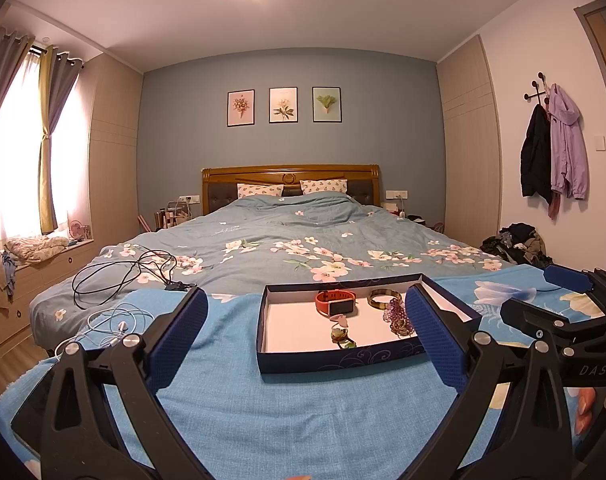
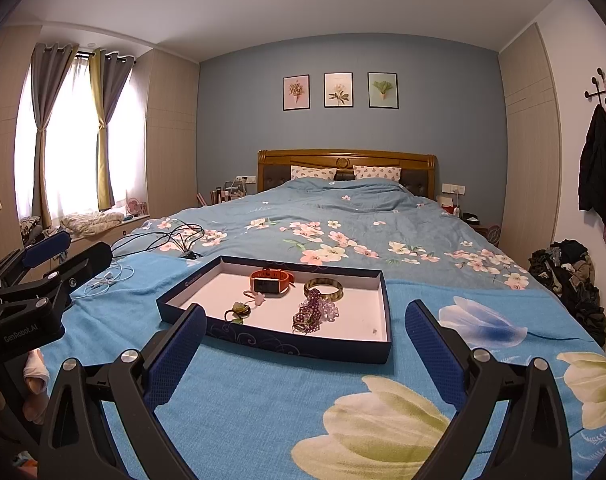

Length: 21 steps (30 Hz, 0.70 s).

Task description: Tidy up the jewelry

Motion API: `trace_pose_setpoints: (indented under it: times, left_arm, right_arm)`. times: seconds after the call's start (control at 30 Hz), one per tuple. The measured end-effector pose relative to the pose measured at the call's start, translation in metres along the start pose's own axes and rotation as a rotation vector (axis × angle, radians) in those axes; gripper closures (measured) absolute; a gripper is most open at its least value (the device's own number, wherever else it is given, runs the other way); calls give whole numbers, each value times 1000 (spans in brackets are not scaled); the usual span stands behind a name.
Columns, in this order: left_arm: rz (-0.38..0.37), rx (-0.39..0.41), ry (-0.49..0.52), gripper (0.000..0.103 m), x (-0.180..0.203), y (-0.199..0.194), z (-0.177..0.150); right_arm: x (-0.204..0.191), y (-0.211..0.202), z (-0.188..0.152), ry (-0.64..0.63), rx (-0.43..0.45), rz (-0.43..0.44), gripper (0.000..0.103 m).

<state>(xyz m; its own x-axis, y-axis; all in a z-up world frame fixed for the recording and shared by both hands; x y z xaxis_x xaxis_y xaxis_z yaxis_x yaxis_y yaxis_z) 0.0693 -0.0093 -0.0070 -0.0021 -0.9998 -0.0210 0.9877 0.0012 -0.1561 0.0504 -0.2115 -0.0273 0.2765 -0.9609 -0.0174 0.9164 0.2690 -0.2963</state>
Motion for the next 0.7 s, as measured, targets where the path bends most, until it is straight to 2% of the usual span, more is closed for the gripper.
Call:
trace_pose_setpoints:
  times: [0.7]
  left_arm:
    - [2, 1, 1, 6, -1, 0, 0]
  right_arm:
    - [-2, 0, -2, -2, -1, -1, 7]
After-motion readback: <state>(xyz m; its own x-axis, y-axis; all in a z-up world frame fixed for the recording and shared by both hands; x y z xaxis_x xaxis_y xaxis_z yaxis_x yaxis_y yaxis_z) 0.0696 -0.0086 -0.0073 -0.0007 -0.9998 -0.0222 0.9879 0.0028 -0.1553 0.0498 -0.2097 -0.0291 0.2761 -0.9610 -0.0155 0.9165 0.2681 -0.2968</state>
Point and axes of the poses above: each gripper's, at about its wrist camera, not at the fingertips, and y roughly the way its jaws point, x to its right, z to its top, the point moved 9 cm from there along y, roughly the way its jaws point, and after that the axes turned 1 degree about z, right-handed, at the moved point
